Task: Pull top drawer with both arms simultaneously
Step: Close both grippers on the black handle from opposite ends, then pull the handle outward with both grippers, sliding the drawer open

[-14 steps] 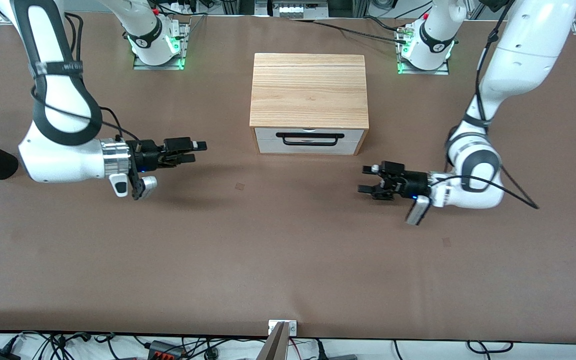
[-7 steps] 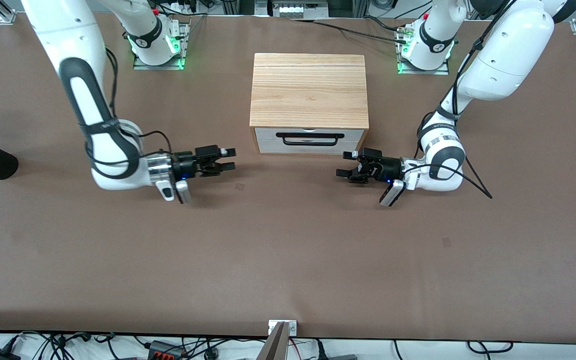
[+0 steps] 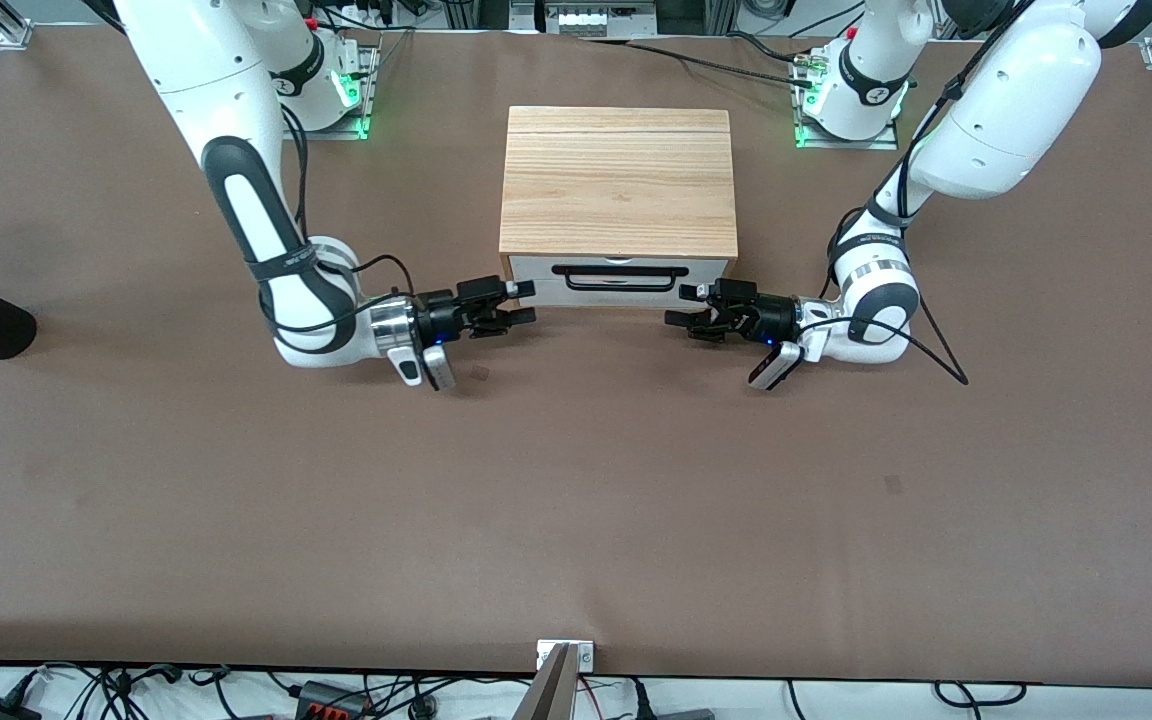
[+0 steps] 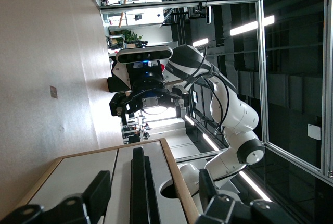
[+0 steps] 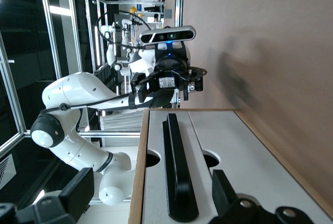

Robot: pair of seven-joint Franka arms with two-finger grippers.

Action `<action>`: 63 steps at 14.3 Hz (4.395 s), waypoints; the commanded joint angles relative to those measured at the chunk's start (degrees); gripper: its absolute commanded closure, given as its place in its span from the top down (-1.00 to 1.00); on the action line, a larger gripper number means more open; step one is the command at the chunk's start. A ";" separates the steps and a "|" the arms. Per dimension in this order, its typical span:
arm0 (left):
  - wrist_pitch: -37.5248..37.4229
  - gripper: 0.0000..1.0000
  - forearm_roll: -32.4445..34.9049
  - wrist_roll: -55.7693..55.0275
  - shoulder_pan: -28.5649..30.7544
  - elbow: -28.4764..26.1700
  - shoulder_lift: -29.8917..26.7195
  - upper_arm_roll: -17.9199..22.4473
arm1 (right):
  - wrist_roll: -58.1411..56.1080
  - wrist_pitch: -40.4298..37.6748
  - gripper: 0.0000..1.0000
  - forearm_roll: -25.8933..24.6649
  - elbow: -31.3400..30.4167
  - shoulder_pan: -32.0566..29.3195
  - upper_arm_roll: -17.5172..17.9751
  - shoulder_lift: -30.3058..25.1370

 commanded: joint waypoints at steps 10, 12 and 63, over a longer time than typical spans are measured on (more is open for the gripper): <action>-0.78 -0.16 -1.68 2.05 1.39 -5.56 -0.75 -3.15 | -2.15 -0.25 1.00 4.61 0.21 4.83 -0.18 1.37; -0.87 -0.26 -1.68 2.05 1.30 -5.82 -0.57 -3.15 | -2.15 -0.25 1.00 4.61 0.21 5.00 -0.18 1.46; 2.91 -0.66 -6.69 -14.03 1.12 12.98 7.07 -2.18 | -3.05 1.59 0.98 4.52 22.09 3.07 -0.97 16.14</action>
